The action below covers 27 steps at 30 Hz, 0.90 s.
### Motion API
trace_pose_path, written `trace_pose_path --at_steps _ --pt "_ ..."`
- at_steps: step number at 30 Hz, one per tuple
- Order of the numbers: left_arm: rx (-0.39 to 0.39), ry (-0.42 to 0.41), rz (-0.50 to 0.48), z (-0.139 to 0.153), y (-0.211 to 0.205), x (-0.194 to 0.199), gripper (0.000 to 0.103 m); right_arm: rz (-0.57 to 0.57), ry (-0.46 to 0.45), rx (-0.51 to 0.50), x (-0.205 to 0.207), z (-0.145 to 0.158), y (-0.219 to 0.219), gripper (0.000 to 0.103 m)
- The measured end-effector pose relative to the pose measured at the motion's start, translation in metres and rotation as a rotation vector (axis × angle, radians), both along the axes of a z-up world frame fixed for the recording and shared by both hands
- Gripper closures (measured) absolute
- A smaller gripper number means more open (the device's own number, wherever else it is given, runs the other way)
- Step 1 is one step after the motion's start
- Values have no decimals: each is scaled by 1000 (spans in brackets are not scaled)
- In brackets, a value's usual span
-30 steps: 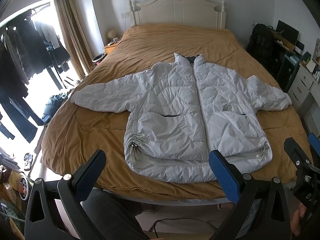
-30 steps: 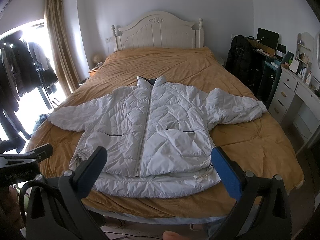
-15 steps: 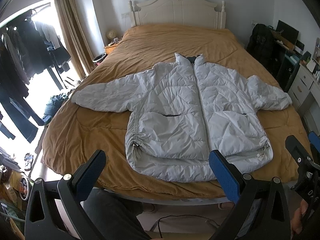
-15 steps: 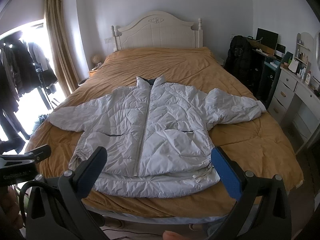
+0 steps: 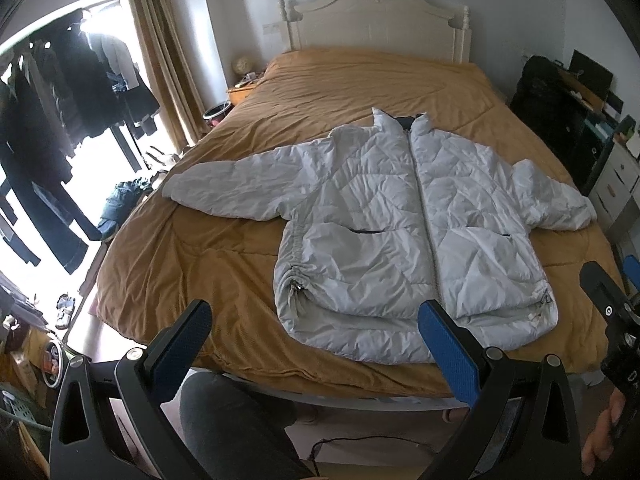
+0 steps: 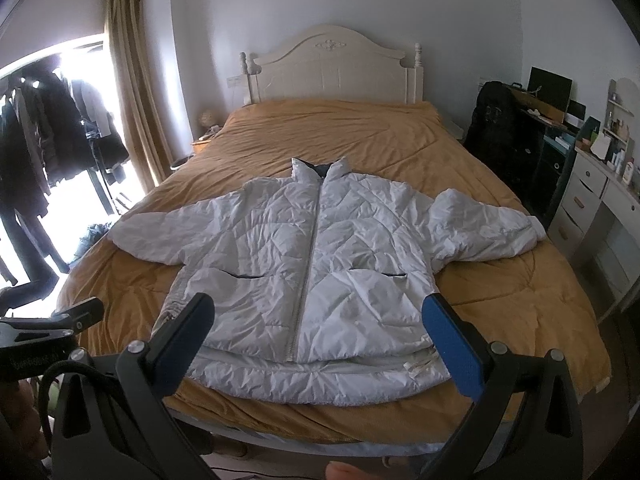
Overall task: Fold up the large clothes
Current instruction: 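Grasp the jacket sleeve cuff with the left gripper and lift it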
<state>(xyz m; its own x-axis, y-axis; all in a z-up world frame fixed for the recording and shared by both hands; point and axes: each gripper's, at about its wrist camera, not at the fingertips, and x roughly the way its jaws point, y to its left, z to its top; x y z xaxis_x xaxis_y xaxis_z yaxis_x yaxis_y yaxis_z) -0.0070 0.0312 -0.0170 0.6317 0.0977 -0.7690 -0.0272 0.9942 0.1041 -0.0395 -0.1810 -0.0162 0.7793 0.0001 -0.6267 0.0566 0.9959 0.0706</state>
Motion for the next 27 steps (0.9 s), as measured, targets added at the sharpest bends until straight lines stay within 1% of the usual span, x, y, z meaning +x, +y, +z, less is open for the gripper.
trace_pose_path --at_steps 7,8,10,11,12,13,14,15,16,18,20,21,23,25,26,27 --pt "-8 6 -2 -1 3 1 0 5 1 -5 1 0 6 0" --pt "-15 13 -6 -3 4 3 0 6 1 -5 1 0 7 0" --pt "-62 37 -27 -7 12 11 0 9 5 -8 1 -2 8 0" --pt "-137 64 -46 -11 24 21 0 9 7 -9 1 -3 9 0" --pt "-241 94 -70 -16 39 32 0 7 14 -9 2 -4 9 0" --pt "-314 117 -81 -20 52 42 0 7 22 -8 4 -6 9 0" --pt "-412 150 -70 -28 74 57 0 8 31 -10 5 -8 11 0" --pt "-470 174 -32 -38 97 72 0 9 38 -14 6 -11 12 0" --pt "-494 190 -6 -44 112 82 0 10 47 -21 8 -13 15 0" --pt "-564 214 85 -64 164 118 0 13 66 -32 14 -19 19 0" --pt "-674 187 166 -80 211 146 0 15 86 -40 21 -24 24 0" --pt "-749 174 206 -93 240 164 0 17 94 -44 24 -26 26 0" --pt "-833 178 274 -118 283 194 1 21 107 -52 32 -31 33 0" --pt "-962 202 341 -153 324 230 2 24 126 -60 41 -37 39 0" --pt "-1012 210 362 -168 340 244 2 25 140 -64 47 -41 43 0" --pt "-1045 211 381 -180 356 257 2 25 151 -68 51 -44 45 0"
